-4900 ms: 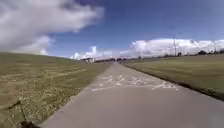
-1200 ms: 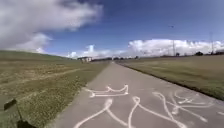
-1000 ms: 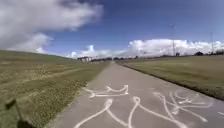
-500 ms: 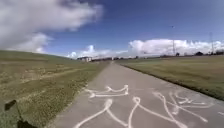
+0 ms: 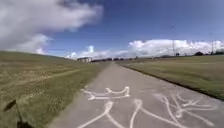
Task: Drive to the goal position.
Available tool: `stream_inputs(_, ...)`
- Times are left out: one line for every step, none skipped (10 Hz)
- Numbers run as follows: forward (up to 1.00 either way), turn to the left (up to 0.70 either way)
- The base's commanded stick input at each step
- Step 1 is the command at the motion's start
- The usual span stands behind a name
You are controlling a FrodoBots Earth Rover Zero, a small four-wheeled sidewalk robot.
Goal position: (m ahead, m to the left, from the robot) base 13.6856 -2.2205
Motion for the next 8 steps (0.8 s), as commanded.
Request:
stream_inputs(0.7,0.0)
stream_inputs(0.7,0.0)
stream_inputs(0.7,0.0)
stream_inputs(0.7,0.0)
stream_inputs(0.7,0.0)
stream_inputs(0.7,0.0)
stream_inputs(0.7,0.0)
stream_inputs(0.7,0.0)
